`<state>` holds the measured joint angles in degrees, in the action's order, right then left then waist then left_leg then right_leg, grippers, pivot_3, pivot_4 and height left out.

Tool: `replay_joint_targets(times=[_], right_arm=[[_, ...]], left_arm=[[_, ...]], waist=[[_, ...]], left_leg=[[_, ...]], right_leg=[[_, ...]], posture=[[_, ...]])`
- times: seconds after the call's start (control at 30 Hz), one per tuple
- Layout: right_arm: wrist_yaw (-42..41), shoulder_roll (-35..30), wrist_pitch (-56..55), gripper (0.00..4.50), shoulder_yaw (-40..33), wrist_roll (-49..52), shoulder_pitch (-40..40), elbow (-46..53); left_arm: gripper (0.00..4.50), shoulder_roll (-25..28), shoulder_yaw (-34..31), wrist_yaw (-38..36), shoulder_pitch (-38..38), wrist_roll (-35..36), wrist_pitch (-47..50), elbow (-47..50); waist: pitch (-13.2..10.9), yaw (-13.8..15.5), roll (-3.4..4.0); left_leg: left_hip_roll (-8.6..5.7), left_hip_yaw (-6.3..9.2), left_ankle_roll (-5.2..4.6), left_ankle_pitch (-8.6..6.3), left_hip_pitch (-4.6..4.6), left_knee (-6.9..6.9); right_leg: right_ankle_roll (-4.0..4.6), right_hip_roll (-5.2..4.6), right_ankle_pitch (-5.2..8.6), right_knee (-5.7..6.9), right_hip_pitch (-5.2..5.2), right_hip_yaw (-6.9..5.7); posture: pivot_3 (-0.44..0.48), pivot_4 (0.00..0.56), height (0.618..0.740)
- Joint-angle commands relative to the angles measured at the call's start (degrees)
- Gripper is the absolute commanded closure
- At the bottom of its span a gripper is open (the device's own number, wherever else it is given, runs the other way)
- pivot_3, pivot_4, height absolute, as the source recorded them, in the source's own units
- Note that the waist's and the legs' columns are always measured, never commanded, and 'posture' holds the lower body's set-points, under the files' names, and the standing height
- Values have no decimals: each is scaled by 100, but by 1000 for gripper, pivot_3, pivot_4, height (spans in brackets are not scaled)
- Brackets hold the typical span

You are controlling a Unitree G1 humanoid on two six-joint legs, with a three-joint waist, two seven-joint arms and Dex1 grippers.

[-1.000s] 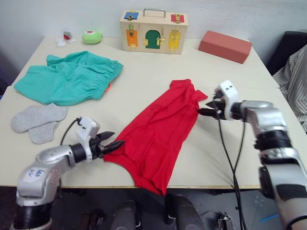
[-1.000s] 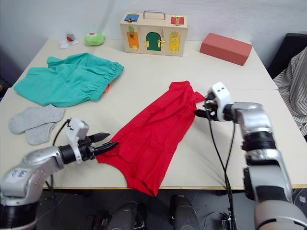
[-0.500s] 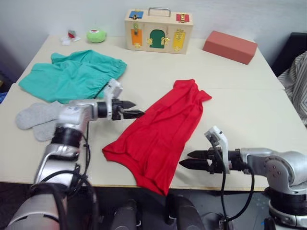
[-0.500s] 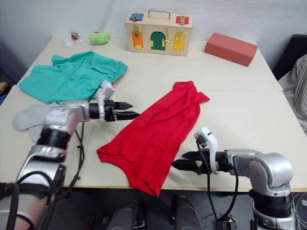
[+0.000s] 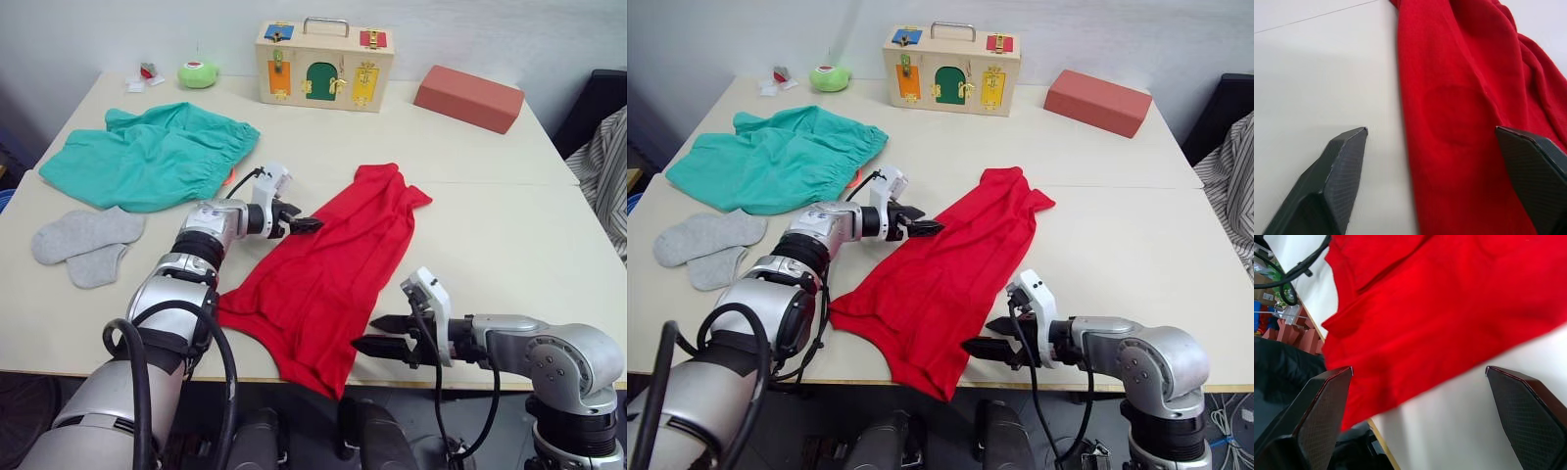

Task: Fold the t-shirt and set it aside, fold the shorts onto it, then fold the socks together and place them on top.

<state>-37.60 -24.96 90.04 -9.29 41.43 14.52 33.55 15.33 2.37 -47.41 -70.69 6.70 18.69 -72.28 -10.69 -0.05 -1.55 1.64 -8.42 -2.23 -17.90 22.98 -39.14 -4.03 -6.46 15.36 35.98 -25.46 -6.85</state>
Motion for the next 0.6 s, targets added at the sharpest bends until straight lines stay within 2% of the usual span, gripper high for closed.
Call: replay_joint_targets(times=[0.03,0.1,0.4,0.43,0.47,0.6], right_arm=[[236,109,76,397,266,43,-210,-31],[348,158,-11,828,319,17,-229,-69],[658,255,-208,3997,481,45,-175,-208],[660,222,-247,4362,492,54,-187,-221],[662,195,-278,4474,501,66,-195,-230],[503,-135,-462,4474,407,102,-132,-358]], left_arm=[[1298,-166,-32,54,-41,-185,-35,-141],[1790,-236,-215,108,-49,-86,95,-186],[4500,-302,-328,40,138,-326,-86,-131],[4500,-289,-377,70,163,-299,-90,-112],[4500,-281,-417,91,179,-282,-93,-99],[4500,-144,-678,286,345,-141,-240,53]], waist=[[5,0,-6],[5,-1,-6],[5,-6,-6],[5,-7,-6],[5,-7,-6],[5,-12,-6]], left_leg=[[0,0,0,0,0,0],[0,0,0,0,0,0],[0,0,0,0,2,0],[0,-1,0,0,2,0],[0,-1,0,0,2,0],[0,-1,0,0,1,0]], right_leg=[[0,0,0,0,0,0],[0,0,0,1,0,0],[0,2,0,3,0,-1],[0,2,0,3,0,-1],[0,1,0,3,0,-1],[0,1,0,3,0,0]], posture=[[0,150,740],[0,150,740],[0,150,740],[0,150,740],[0,150,740],[0,150,740]])
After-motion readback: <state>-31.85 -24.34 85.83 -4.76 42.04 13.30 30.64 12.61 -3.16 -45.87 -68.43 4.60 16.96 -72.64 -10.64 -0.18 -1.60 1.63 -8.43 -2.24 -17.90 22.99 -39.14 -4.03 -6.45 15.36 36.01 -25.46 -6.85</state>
